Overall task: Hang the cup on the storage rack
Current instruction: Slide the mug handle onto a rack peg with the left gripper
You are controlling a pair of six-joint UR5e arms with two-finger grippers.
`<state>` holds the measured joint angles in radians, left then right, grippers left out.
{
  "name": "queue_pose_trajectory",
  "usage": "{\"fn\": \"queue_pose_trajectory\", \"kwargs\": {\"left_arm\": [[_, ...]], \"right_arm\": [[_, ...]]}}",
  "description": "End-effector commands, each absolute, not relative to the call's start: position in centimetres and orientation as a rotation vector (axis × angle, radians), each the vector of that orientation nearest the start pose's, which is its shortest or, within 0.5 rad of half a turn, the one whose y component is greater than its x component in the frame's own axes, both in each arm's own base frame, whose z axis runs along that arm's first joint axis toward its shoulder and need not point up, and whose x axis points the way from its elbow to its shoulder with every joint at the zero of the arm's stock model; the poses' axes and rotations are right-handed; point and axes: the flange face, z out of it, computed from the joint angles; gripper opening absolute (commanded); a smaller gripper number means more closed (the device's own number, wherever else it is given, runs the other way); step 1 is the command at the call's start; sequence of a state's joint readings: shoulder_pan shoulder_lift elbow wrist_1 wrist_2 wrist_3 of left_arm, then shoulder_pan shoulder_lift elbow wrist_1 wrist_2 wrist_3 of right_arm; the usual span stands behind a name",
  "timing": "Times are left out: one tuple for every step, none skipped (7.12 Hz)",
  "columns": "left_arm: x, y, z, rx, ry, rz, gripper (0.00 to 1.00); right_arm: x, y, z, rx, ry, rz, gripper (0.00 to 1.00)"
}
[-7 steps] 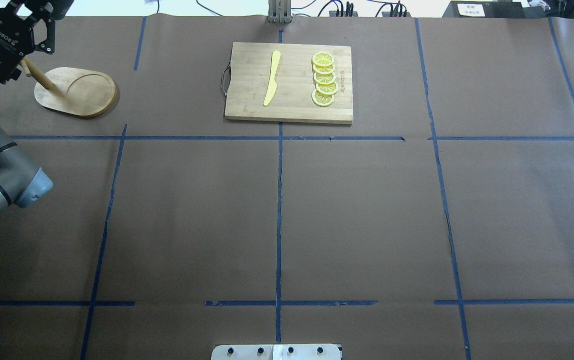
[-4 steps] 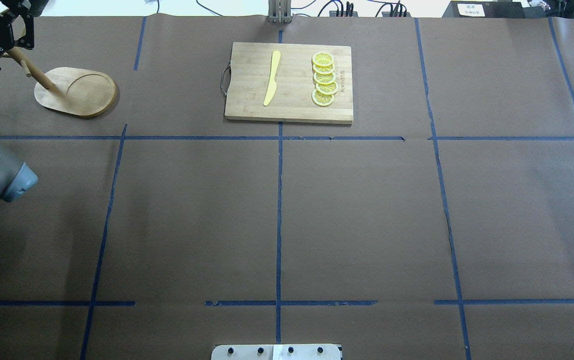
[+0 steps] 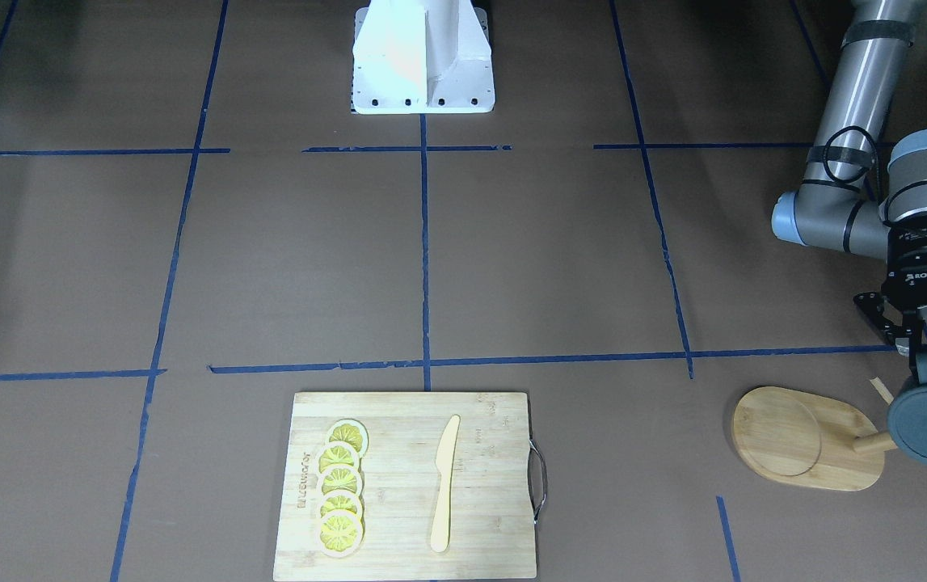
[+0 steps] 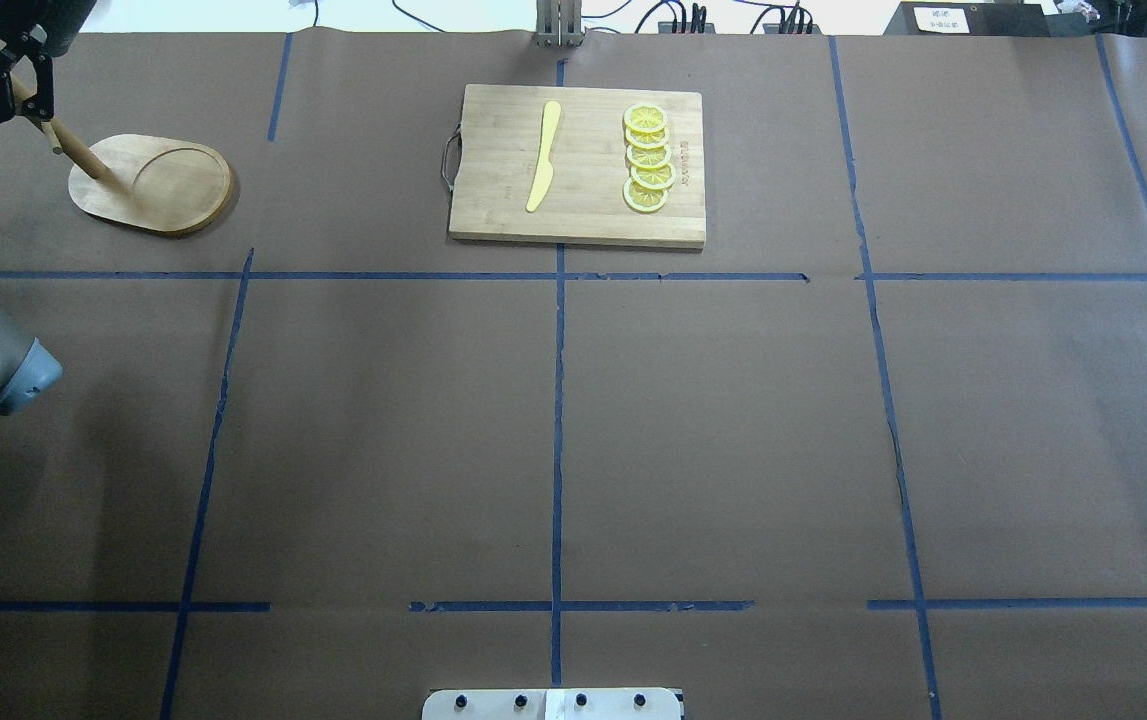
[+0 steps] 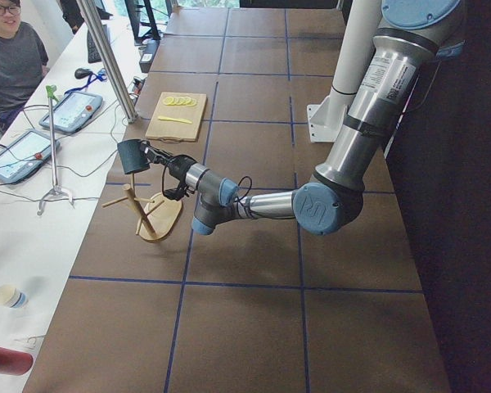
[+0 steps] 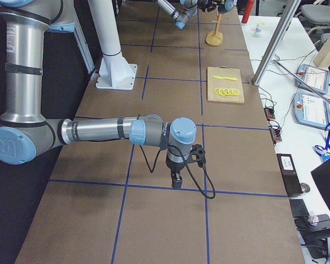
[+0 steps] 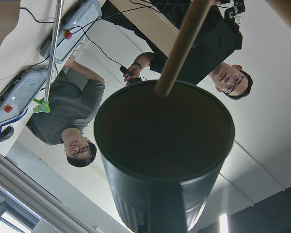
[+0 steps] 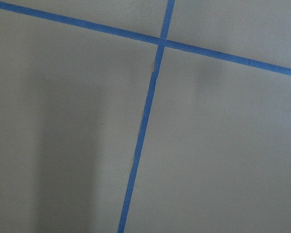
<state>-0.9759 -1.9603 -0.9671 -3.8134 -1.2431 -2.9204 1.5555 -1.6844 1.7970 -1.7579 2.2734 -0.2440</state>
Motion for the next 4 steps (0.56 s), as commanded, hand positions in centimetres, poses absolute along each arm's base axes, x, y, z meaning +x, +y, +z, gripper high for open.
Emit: {"fn": "queue_pose_trajectory", "kwargs": {"left_arm": [[19.0, -57.8, 52.4, -0.197, 2.476, -1.627, 0.00], [19.0, -57.6, 53.4, -0.195, 2.468, -1.631, 0.00], [18.9, -57.5, 54.2, -0.194, 2.457, -1.640, 0.00], [18.8, -56.9, 55.1, -0.193, 2.439, -1.652, 0.00]], "right_arm": [[6.2, -43.6, 62.3, 0.010, -0.707, -0.223, 1.00], [6.2, -43.6, 62.3, 0.010, -0.707, -0.223, 1.00], [6.2, -43.6, 62.4, 0.009, -0.707, -0.222, 1.00], [6.2, -43.6, 62.4, 0.009, -0.707, -0.222, 1.00]]}}
